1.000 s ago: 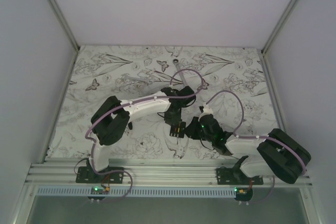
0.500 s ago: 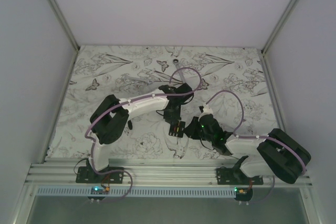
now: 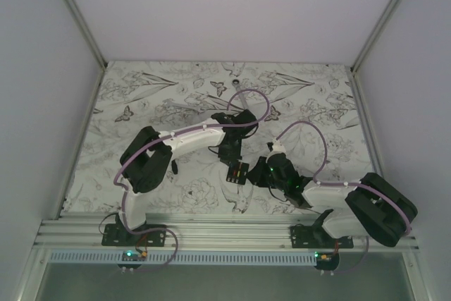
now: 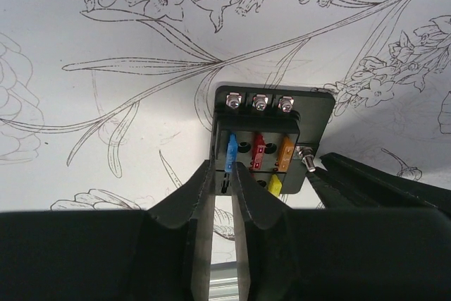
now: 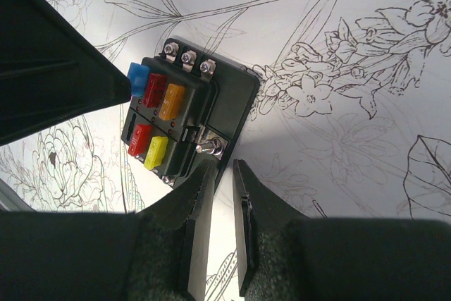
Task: Snap on the fuse box
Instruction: Install the fuse at the fuse box base.
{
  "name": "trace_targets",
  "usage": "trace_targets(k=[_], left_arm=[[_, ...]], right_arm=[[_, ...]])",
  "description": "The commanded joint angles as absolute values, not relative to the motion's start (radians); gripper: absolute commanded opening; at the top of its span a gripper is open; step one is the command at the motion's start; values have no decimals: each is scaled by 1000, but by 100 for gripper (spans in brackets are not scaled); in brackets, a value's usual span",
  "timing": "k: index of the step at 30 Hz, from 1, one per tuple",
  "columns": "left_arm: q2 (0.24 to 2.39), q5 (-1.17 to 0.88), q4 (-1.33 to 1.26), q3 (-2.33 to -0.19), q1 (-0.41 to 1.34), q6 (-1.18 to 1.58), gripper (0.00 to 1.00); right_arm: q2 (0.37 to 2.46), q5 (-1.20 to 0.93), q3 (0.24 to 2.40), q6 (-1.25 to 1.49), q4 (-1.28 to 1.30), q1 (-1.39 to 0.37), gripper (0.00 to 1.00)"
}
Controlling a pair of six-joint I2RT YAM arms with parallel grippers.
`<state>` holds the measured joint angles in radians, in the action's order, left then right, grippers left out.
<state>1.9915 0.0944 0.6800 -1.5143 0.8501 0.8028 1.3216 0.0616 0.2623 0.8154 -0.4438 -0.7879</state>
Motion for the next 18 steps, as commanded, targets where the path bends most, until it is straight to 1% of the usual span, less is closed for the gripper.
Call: trace_targets(k=[1,6,10,18], left_arm=[[1963,77,704,-1521,838,758,19],[1971,50,703,-1531,836,721,21],[1975,39,703,-1536,835,700,21],[1993,11,703,-1557,834,671,19]], right_arm=[[1318,91,279,792,-410,-796,24],[1306,91,279,783,-403,-796,25],[1245,117,279,756,-353,-796,35],[1003,243,275,691,-138,-793,51]])
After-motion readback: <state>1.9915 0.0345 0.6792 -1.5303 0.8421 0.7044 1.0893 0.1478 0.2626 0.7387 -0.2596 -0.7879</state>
